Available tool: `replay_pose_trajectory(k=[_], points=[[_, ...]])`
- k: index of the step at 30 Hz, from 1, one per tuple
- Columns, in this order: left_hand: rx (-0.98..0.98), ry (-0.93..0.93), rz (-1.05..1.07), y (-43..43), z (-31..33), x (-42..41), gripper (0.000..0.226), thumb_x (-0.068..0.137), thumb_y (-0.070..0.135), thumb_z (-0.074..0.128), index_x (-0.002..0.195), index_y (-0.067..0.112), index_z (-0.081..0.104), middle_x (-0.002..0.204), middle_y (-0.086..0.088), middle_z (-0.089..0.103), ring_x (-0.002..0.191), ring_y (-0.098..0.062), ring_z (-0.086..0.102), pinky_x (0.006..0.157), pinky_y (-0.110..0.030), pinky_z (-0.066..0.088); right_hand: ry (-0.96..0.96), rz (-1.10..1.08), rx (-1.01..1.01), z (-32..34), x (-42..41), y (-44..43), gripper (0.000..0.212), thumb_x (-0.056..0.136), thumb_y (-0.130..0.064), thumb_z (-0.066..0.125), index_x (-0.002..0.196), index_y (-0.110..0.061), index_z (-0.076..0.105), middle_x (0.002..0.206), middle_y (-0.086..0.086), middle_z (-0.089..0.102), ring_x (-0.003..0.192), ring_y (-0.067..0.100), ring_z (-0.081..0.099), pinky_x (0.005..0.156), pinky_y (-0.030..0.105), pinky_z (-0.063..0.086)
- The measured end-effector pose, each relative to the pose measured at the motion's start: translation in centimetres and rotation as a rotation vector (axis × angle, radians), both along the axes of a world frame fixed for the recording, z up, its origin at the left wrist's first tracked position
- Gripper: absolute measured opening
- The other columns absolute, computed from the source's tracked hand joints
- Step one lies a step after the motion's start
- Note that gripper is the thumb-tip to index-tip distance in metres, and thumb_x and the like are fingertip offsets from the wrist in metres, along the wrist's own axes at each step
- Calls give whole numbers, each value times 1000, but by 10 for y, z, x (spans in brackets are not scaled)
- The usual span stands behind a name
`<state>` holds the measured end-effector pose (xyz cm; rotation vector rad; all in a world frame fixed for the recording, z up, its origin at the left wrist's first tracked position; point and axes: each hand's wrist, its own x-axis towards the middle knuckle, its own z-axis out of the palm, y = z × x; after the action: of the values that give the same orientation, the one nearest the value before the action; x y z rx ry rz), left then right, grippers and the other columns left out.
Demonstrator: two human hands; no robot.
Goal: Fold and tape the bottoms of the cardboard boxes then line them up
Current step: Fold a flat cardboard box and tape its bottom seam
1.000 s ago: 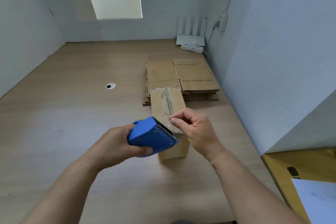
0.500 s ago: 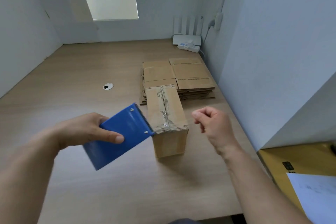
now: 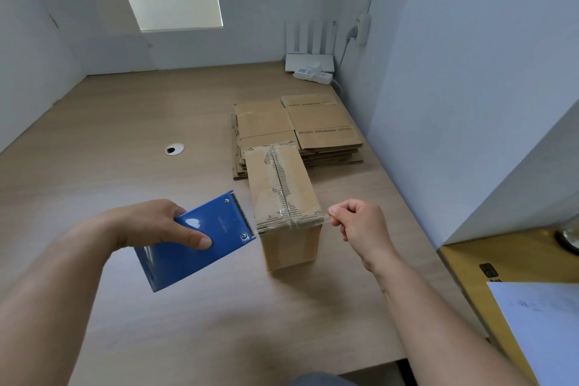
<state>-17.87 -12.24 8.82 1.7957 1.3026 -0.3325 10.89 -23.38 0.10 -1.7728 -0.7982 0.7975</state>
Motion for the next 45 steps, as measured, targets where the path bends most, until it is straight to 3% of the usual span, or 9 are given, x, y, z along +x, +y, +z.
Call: replay_pose_trajectory(k=[12,14,17,20,24,30,34,40,45], points=[[-41,37,0,9,-43,17,101,15,86,69,93,23,71,86,3,74,86,-19,70,90,-40,49,255,33,-181,-10,-3,7,17,89,-15,61,73,-9,60,66,5,56,51,13,41,47,24,36],[-43,37,6,9,-43,19,91,24,81,71,94,23,70,88,3,74,86,-19,69,90,-40,49,182,29,-252,-8,0,7,18,87,-25,64,88,-8,58,78,7,61,60,15,47,51,26,38],[-43,45,-4,8,-42,20,82,31,75,69,94,23,69,90,2,73,88,-19,68,91,-39,49,-153,-35,-424,-17,9,-1,57,81,-40,67,125,-10,49,114,8,61,100,25,59,75,31,43],[-47,36,-9,5,-46,22,83,32,76,69,96,24,69,92,3,73,89,-18,68,91,-39,49,-308,-92,-238,-13,6,-6,25,93,-30,53,90,-8,64,89,4,65,90,26,60,74,33,46],[-42,12,0,1,-52,28,81,32,76,68,95,25,69,92,3,72,88,-18,68,88,-37,49,-538,65,-198,-6,-14,2,45,96,-41,46,59,-17,48,67,2,55,70,24,51,57,34,33],[-9,-22,65,1,-48,30,82,33,76,67,94,22,69,92,-1,71,87,-19,67,76,-31,47,-517,91,-205,-9,-17,19,45,92,-50,50,63,-15,47,70,4,54,73,26,49,59,33,28],[-11,-15,79,-2,-46,28,78,37,74,68,94,21,69,92,0,71,88,-19,67,75,-31,45,-529,121,-265,-11,-16,31,44,90,-55,50,80,-13,55,94,12,63,88,30,55,65,31,31],[-69,-13,62,1,-32,2,101,15,83,73,92,19,71,85,1,74,81,-18,71,85,-36,50,-517,173,-260,-15,-13,35,48,92,-50,51,99,-5,64,100,13,65,93,30,57,68,31,36],[-86,86,26,5,-17,-5,98,19,80,75,94,17,71,86,1,75,83,-19,72,92,-39,51,-521,181,-275,-13,-10,36,44,93,-48,50,98,-5,63,101,13,64,92,30,55,67,30,33]])
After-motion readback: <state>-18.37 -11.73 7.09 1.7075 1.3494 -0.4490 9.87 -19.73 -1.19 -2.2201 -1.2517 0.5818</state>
